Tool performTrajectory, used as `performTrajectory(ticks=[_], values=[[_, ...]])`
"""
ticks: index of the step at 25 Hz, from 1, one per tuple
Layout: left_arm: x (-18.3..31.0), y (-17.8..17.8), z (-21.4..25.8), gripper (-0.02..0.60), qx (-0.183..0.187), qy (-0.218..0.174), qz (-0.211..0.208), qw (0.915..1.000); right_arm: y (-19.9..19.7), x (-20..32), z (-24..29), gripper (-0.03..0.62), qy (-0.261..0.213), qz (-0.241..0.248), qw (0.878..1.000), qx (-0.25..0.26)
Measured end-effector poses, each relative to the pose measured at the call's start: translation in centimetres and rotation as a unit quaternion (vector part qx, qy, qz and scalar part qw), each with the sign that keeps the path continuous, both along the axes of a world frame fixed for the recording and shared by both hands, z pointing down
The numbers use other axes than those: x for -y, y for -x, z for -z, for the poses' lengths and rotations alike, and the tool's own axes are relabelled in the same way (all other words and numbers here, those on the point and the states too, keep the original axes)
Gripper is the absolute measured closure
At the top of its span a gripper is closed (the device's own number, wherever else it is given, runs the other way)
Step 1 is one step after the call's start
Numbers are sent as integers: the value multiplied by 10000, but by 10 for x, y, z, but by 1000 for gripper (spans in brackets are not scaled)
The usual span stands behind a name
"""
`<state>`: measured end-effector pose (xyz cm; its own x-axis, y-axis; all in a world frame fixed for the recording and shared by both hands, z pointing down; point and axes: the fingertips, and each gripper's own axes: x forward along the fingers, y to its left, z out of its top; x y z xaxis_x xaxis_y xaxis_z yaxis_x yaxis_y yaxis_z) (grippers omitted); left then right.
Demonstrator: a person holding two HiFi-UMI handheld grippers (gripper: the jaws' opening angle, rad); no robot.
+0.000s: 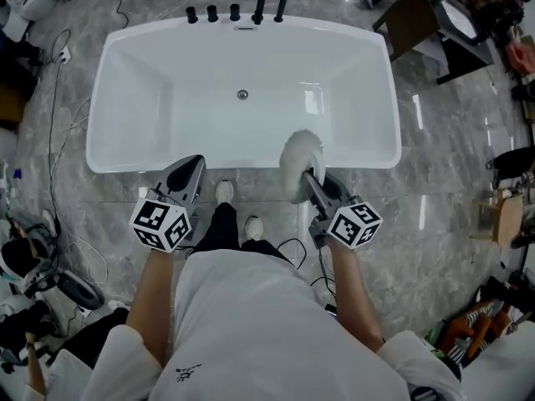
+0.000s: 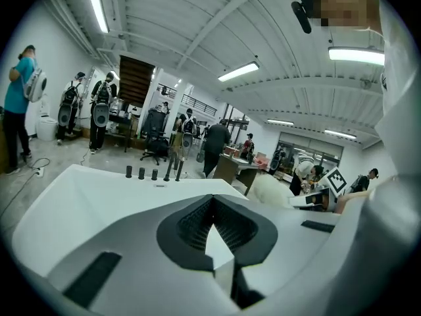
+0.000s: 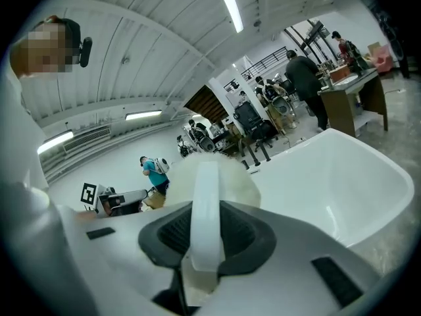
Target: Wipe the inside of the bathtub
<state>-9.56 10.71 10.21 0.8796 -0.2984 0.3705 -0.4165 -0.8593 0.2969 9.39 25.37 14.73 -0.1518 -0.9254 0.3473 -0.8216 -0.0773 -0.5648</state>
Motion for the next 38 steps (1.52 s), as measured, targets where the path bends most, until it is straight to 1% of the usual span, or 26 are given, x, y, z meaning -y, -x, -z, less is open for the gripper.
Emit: performTrajectory(ticks=[3, 6, 10, 13, 17, 20, 22, 27, 29, 32, 34, 38], values=[[17, -4, -12, 574, 31, 133, -162, 9998, 2, 19, -2, 502, 50, -68, 10000, 35], [33, -8, -23, 574, 74, 277, -350, 9990, 3, 38, -4, 502, 151, -135, 9998, -88], [51, -17, -37, 574, 155, 316, -758, 9965, 2, 53, -12, 502, 360, -366, 9985, -163], [60, -30, -47, 574, 175, 315, -1110, 9932, -6, 52, -17, 502, 484, -604, 9967, -223], [62, -51, -48, 574, 100, 388, -1493, 9880, -17, 39, -21, 502, 634, -919, 9935, -201], [69, -70, -54, 574, 88, 453, -1743, 9836, -28, 42, -30, 502, 748, -1077, 9911, -229], [66, -84, -58, 574, 118, 501, -1897, 9805, -36, 40, -34, 502, 787, -1139, 9901, -235], [51, -135, -66, 574, 184, 409, -2132, 9760, -69, 28, -48, 502, 895, -1107, 9893, -309], [46, -158, -75, 574, 202, 378, -2167, 9753, -87, 25, -60, 502, 941, -1083, 9893, -281], [30, -193, -84, 574, 215, 433, -2173, 9749, -116, 12, -74, 502, 1051, -1062, 9884, -272], [9, -225, -83, 574, 212, 450, -2210, 9740, -147, -5, -77, 502, 1091, -1038, 9882, -279], [-46, -303, -79, 574, 267, 426, -2415, 9691, -221, -54, -83, 502, 1219, -986, 9872, -295]])
